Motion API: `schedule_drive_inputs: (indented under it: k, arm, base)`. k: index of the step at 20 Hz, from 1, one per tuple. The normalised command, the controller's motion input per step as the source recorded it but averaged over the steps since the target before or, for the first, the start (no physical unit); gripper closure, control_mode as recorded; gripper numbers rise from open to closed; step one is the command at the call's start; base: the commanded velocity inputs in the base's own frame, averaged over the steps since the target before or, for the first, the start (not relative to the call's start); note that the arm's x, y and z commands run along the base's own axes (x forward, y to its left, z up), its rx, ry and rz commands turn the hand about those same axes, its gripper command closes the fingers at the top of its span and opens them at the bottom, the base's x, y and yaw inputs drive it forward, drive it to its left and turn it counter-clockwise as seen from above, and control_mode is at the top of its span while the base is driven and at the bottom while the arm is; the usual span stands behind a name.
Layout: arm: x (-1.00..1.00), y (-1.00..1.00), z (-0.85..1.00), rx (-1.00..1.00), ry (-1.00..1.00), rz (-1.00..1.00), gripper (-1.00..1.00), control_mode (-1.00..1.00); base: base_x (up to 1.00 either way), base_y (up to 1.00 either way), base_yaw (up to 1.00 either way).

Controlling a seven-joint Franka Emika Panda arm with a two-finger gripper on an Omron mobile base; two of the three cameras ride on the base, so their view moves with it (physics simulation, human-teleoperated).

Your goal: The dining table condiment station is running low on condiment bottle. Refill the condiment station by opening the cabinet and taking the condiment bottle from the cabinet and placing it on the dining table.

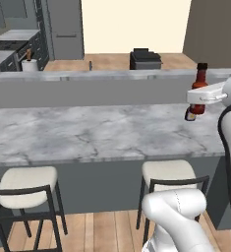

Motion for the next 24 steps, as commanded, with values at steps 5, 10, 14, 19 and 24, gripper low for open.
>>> schedule_drive_inputs:
  k: [5, 10, 14, 19, 24]
  arm:
    - [0.69, -0.46, -0.57, 0.02, 0.01, -0.01, 1.0, -1.0]
    - [0.65, -0.41, -0.68, 0.0, -0.08, 0.05, 1.0, -1.0]
    - [0.42, -0.29, -0.73, 0.0, -0.09, 0.12, 1.0, -1.0]
    - [0.47, -0.17, -0.85, 0.0, 0.03, 0.24, 1.0, -1.0]
    - [0.39, -0.42, -0.19, 0.0, 0.0, 0.18, 1.0, -1.0]
  base:
    - [0.0, 0.0, 0.0]
    - [0.0, 0.0, 0.0]
    - [0.0, 0.0, 0.0]
    - [0.0, 0.0, 0.0]
    - [0.0, 0.0, 0.0]
